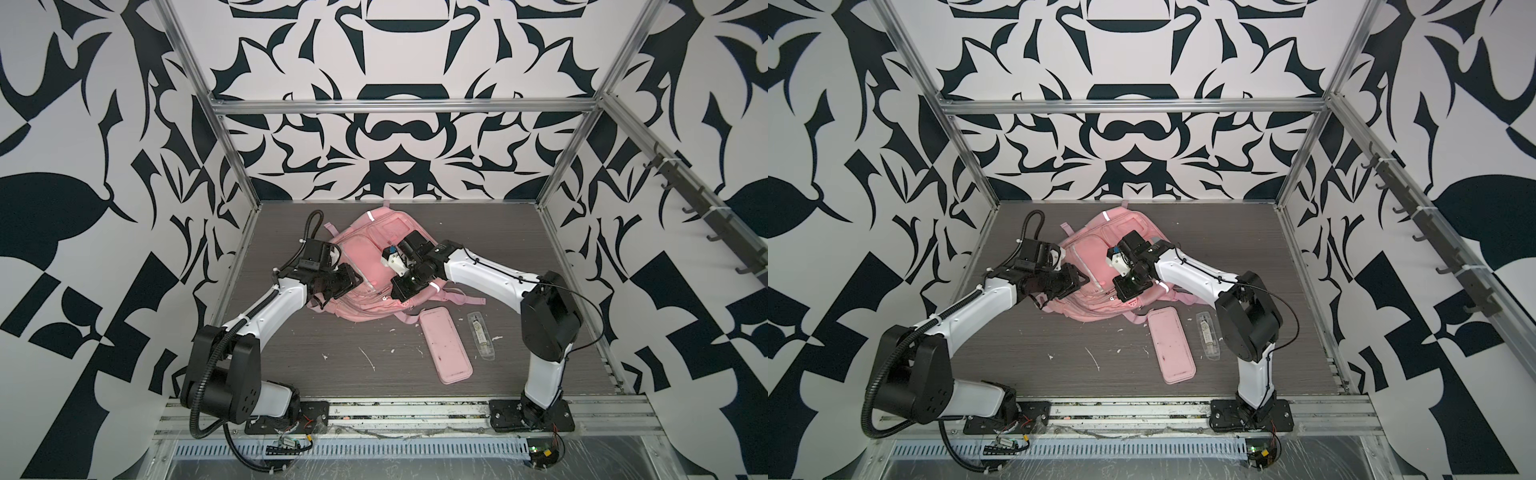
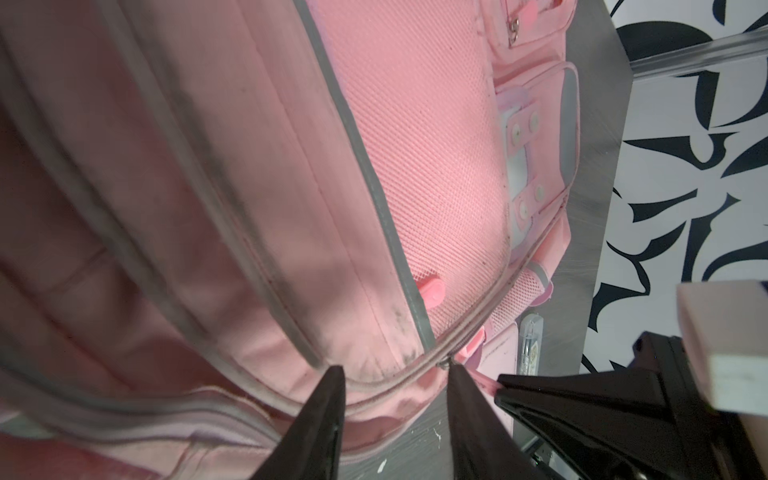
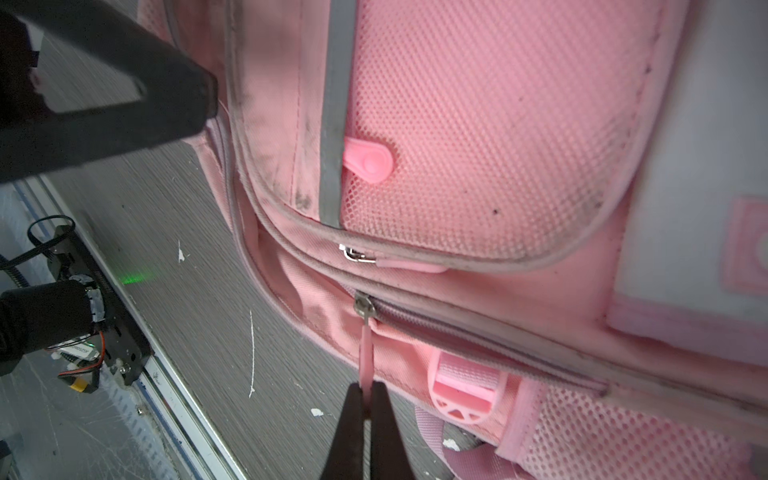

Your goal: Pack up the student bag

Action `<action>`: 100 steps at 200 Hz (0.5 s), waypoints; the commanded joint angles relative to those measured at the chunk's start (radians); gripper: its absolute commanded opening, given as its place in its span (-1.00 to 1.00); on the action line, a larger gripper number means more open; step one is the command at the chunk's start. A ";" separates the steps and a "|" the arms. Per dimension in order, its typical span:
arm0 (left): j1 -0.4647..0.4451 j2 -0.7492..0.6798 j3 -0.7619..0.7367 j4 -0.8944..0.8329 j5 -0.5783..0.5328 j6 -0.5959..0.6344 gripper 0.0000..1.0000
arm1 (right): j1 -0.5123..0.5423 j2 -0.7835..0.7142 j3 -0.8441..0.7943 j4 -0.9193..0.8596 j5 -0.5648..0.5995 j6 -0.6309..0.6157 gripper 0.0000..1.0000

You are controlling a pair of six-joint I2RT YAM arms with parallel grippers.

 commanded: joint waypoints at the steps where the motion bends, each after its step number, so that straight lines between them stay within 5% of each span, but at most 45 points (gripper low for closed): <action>1: -0.001 -0.024 -0.020 -0.011 0.029 -0.022 -0.12 | -0.004 -0.054 -0.001 0.017 -0.003 -0.016 -1.00; 50: -0.001 -0.104 -0.085 -0.039 0.008 -0.030 -0.11 | -0.004 -0.068 -0.009 0.007 -0.007 -0.022 -1.00; 100: -0.001 -0.037 -0.083 0.005 0.001 -0.028 -0.11 | 0.002 -0.067 -0.034 0.022 -0.011 -0.005 -1.00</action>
